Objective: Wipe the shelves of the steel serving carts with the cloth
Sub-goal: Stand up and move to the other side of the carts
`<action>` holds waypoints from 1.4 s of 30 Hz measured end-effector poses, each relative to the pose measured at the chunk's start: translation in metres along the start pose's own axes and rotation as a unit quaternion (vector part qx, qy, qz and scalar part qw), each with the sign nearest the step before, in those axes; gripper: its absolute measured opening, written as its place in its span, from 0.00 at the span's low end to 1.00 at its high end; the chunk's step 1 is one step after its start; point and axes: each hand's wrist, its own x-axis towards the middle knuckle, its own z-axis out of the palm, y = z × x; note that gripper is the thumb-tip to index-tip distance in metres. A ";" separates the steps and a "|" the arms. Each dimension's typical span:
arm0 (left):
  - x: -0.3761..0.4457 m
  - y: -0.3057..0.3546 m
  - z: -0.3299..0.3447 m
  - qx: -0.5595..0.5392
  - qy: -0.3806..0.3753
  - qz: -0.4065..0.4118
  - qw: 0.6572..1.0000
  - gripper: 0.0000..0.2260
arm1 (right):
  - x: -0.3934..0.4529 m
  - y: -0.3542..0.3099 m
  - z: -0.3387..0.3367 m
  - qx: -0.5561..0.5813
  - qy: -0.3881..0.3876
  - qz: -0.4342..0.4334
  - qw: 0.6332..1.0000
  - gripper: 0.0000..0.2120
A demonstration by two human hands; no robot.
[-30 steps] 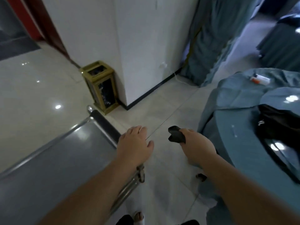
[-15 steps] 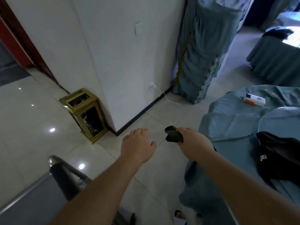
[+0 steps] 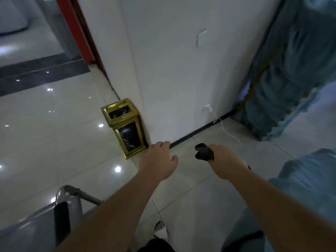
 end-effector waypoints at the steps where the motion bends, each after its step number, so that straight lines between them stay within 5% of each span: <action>1: 0.015 -0.013 -0.001 0.004 0.002 -0.012 1.000 0.27 | 0.022 -0.008 0.001 -0.006 0.000 -0.007 1.000 0.04; 12: 0.195 -0.173 -0.055 0.013 0.018 -0.075 0.997 0.25 | 0.262 -0.173 -0.013 -0.072 -0.016 -0.097 0.993 0.08; 22: 0.231 -0.326 -0.089 -0.062 0.039 -0.272 0.959 0.26 | 0.421 -0.362 0.010 -0.135 -0.109 -0.273 0.946 0.16; 25: 0.244 -0.369 -0.094 -0.073 0.047 -0.350 0.933 0.29 | 0.462 -0.421 0.032 -0.158 -0.133 -0.346 0.915 0.22; 30: 0.262 -0.429 -0.106 -0.103 0.063 -0.474 0.872 0.30 | 0.522 -0.516 0.061 -0.194 -0.150 -0.478 0.843 0.15; 42: 0.174 -0.492 -0.101 -0.190 0.100 -0.719 0.662 0.31 | 0.506 -0.719 0.153 -0.277 -0.220 -0.694 0.627 0.10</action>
